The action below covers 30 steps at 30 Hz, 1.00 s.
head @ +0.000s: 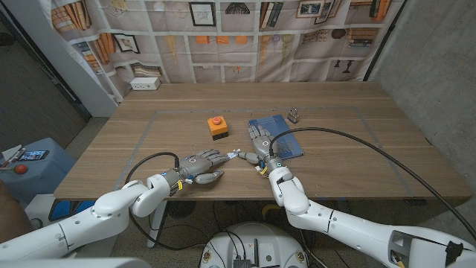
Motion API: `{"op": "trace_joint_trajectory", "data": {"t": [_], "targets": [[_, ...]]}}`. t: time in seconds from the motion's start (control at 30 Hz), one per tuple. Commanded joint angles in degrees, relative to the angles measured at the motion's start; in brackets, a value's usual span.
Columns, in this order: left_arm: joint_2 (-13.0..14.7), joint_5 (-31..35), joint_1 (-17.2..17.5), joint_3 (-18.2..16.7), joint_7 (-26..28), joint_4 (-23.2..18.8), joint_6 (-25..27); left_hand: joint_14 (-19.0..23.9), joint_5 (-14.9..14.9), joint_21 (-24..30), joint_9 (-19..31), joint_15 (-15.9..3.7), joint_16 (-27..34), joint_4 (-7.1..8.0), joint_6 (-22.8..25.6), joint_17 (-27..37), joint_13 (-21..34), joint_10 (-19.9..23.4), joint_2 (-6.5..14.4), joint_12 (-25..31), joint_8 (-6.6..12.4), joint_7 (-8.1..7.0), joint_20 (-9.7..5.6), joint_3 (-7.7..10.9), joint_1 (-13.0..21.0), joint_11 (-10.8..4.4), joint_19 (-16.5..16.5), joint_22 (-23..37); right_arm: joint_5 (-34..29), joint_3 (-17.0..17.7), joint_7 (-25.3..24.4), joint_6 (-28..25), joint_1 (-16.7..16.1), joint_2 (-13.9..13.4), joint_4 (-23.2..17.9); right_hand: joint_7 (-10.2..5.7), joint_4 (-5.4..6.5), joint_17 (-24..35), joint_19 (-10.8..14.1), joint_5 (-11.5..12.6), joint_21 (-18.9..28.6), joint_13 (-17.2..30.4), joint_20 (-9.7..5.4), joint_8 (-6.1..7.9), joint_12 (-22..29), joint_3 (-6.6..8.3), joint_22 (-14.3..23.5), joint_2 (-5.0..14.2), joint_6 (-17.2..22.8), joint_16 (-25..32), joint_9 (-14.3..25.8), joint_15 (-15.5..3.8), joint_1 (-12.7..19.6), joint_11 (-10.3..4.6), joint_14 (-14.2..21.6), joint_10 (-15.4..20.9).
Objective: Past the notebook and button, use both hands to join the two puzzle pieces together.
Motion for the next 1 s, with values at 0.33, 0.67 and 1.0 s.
{"op": "trace_joint_trajectory", "data": {"t": [0.33,0.67,1.0], "targets": [[-0.2,-0.5,-0.5,0.2,0.2,0.6,0.0,0.0,-0.1,-0.1,0.3,-4.51,0.1,-0.44,4.6,0.0,0.4,4.4,5.1,0.7,0.59,3.42,-2.68,0.3,0.4,2.69,0.2,0.1,0.2,0.1,-1.6,-0.9,-0.2,0.1,-0.3,0.04,-0.39,0.0,1.1,0.5,0.5,0.1,0.09,0.48,0.4,-0.14,0.1,0.47,0.8,0.7,-0.1,0.18,1.2,0.0,1.0,1.1],[-0.2,-0.5,-0.8,0.3,-0.2,0.5,0.0,0.0,-0.1,-0.1,0.3,-4.51,0.1,-0.49,4.7,0.1,0.4,4.3,5.2,0.7,0.58,3.51,-2.68,0.25,0.4,2.73,0.3,0.1,2.4,1.4,-3.1,0.7,-0.6,-0.3,-1.8,-0.38,-0.38,0.0,1.5,0.6,0.5,0.1,-0.06,0.6,0.6,-0.14,0.1,0.8,1.4,0.7,-0.1,0.07,1.4,-0.27,1.3,1.7],[-0.4,-0.3,-1.2,0.6,-0.6,0.7,-0.2,0.0,-0.1,-0.1,0.3,-4.56,0.1,-0.54,4.9,0.1,0.4,4.5,5.2,0.7,0.62,3.48,-2.68,0.26,0.4,2.57,0.3,0.1,4.2,2.6,-4.9,2.3,-0.9,-0.6,-2.7,-0.62,-0.14,0.1,2.0,0.7,0.6,0.1,-0.22,0.69,0.6,-0.31,0.1,1.08,1.9,0.9,-0.1,-0.11,1.1,-0.69,1.8,2.2]]}}
